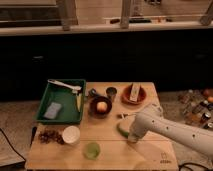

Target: Place pepper in paper cup

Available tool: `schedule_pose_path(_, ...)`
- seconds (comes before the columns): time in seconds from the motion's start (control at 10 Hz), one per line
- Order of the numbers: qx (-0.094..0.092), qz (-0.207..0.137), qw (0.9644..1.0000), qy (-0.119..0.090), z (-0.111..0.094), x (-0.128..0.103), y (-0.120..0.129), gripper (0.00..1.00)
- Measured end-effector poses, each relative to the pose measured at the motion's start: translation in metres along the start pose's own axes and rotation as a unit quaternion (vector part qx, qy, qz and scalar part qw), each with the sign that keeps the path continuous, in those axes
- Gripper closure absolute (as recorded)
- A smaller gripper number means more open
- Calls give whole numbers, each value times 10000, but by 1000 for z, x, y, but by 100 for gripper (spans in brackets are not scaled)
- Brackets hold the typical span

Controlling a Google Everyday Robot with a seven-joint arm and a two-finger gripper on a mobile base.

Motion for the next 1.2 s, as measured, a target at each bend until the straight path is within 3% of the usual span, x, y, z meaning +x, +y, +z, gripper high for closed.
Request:
schedule_pose_path(0.2,56,-26,10000,-37,-16,-2,-1,100)
schedule_pose_path(0.6,75,-25,9999,-73,-29,-7,-4,100)
schedule_pose_path(0.8,67,-43,10000,-55,-46,-18,-7,100)
schedule_pose_path(1.2,44,-128,9999,-9,-56,-35,-8,100)
